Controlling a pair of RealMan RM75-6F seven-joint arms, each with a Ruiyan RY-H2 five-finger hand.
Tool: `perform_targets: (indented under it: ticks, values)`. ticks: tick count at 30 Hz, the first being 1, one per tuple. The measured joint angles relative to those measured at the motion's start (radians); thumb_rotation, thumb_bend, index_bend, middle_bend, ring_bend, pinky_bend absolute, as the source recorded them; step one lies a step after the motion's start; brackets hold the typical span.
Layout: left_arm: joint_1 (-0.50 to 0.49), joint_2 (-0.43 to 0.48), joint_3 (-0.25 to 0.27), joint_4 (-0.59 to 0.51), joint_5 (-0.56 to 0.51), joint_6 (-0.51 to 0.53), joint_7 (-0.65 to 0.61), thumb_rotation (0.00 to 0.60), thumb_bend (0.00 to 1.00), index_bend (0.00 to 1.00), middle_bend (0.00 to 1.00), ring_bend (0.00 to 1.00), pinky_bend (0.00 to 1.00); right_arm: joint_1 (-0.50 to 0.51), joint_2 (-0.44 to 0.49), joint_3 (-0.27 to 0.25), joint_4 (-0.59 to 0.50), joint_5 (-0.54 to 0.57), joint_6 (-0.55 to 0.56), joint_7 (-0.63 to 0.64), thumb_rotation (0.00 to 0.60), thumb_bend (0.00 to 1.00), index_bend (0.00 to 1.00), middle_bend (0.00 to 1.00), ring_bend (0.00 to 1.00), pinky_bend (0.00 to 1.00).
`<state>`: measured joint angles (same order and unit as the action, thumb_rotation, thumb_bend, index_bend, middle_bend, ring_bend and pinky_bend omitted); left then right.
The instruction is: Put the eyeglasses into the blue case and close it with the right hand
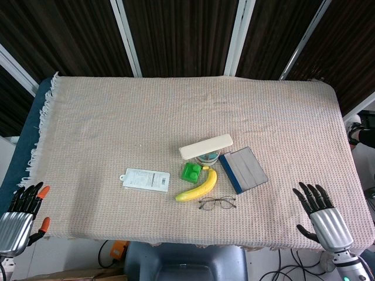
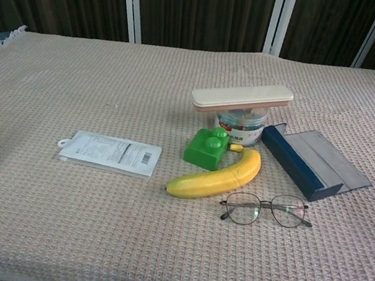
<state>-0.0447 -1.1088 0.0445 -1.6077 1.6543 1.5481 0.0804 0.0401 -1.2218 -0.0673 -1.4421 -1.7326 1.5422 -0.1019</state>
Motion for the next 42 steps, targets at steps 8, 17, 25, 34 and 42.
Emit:
perform_targets:
  ticks: [8, 17, 25, 34, 42]
  values:
    - [-0.009, 0.001, -0.002, 0.0, -0.001, -0.013, -0.006, 0.6, 0.42, 0.0, 0.0, 0.0, 0.02, 0.009, -0.018, 0.004, 0.008, 0.002, -0.013, -0.008, 0.6, 0.3, 0.2, 0.0, 0.0, 0.0]
    - [-0.013, 0.005, -0.001, 0.003, 0.008, -0.013, -0.018, 0.6, 0.42, 0.0, 0.0, 0.0, 0.02, 0.11, -0.066, 0.029, -0.039, -0.008, -0.163, -0.099, 0.6, 0.31, 0.39, 0.0, 0.0, 0.0]
    - [-0.01, 0.007, 0.011, 0.012, 0.03, -0.006, -0.024, 0.6, 0.42, 0.0, 0.0, 0.0, 0.02, 0.234, -0.182, 0.097, -0.126, 0.066, -0.357, -0.315, 0.6, 0.43, 0.56, 0.07, 0.0, 0.0]
    - [-0.002, 0.012, 0.017, 0.022, 0.044, 0.016, -0.049, 0.6, 0.42, 0.0, 0.0, 0.0, 0.02, 0.317, -0.337, 0.159, -0.135, 0.221, -0.471, -0.468, 0.6, 0.52, 0.61, 0.08, 0.0, 0.0]
    - [0.004, 0.015, 0.02, 0.032, 0.052, 0.03, -0.064, 0.6, 0.43, 0.0, 0.0, 0.0, 0.02, 0.363, -0.431, 0.179, -0.102, 0.309, -0.503, -0.586, 0.6, 0.54, 0.62, 0.09, 0.0, 0.0]
